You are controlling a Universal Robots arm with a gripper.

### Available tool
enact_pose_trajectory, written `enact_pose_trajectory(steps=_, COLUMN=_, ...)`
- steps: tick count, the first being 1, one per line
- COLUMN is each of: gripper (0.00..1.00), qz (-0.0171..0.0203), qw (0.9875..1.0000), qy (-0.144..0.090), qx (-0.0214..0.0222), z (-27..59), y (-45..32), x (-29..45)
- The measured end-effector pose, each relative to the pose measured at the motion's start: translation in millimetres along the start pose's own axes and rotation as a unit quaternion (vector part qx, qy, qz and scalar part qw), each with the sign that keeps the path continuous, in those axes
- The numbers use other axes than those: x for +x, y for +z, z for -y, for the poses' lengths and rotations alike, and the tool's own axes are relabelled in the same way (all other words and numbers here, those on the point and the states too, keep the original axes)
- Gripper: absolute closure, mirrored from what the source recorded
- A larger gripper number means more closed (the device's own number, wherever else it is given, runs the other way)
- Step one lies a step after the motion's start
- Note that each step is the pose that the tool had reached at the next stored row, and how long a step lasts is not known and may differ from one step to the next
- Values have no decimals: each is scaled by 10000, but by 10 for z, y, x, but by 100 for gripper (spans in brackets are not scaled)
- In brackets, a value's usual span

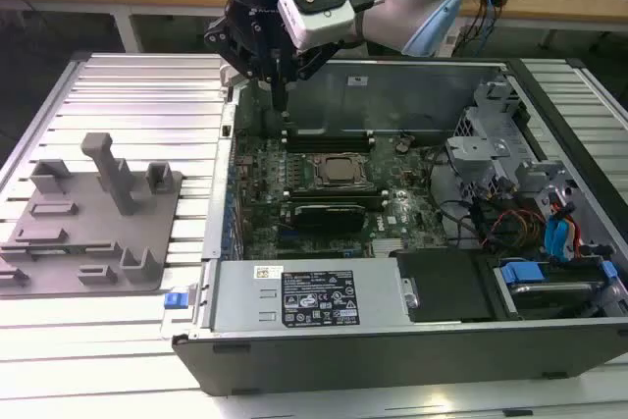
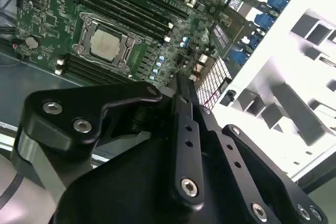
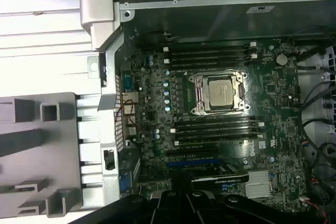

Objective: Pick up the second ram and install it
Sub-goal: 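Reach for the second ram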

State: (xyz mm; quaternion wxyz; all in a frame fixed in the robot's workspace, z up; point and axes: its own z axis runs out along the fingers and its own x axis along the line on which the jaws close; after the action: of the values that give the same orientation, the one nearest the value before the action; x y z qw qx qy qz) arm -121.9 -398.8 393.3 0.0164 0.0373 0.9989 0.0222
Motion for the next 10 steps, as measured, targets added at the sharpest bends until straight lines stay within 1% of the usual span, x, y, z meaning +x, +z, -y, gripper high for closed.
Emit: enact_pose_trajectory(steps=10, gripper=92, qz=29, qw=10000, qy=-1, qx=-2, z=0, y=0, x=2)
